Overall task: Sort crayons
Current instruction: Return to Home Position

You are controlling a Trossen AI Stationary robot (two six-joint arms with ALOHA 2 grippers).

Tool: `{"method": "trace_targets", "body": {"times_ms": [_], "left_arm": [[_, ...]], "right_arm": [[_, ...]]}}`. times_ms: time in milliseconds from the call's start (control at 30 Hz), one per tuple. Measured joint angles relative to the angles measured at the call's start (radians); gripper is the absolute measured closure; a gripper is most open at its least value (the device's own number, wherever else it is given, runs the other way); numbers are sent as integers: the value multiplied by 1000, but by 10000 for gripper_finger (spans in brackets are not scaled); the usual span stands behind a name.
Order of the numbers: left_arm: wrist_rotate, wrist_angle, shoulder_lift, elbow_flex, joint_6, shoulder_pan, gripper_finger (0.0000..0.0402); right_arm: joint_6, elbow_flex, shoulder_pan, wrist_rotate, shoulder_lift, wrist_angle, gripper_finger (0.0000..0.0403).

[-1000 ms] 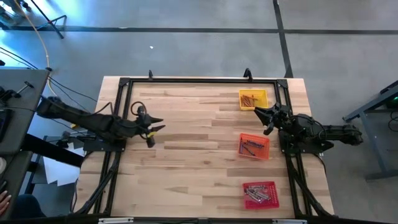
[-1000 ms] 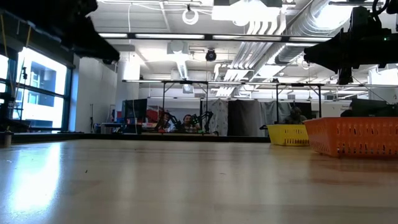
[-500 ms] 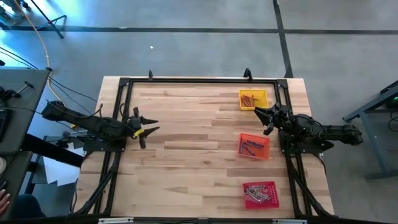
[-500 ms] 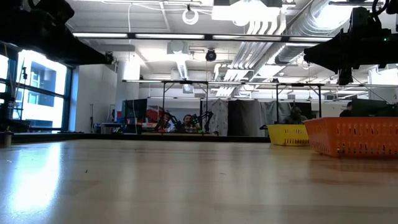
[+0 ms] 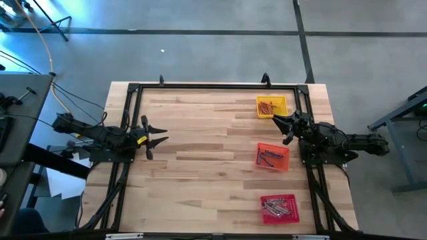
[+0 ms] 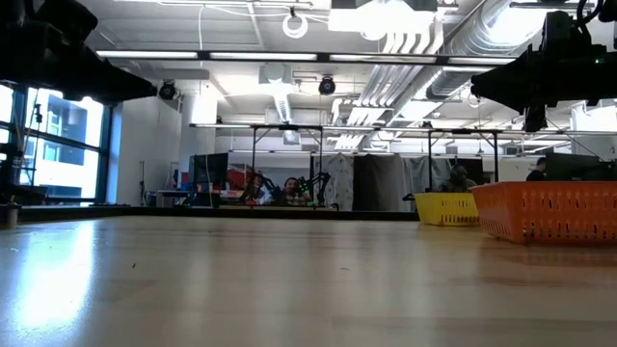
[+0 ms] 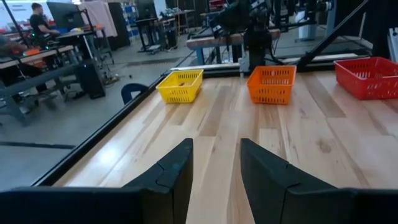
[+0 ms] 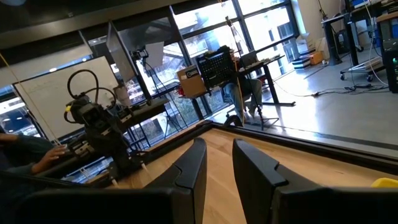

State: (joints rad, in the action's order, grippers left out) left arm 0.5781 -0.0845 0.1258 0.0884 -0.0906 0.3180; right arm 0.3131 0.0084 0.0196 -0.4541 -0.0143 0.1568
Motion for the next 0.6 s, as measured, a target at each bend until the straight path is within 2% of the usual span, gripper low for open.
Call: {"method": "trace_targets", "body": {"times_ms": [600], "left_arm": [[-18, 2, -123, -28, -19, 11, 284]], "right_arm": [[0, 0, 0, 0, 0, -3, 329]]}}
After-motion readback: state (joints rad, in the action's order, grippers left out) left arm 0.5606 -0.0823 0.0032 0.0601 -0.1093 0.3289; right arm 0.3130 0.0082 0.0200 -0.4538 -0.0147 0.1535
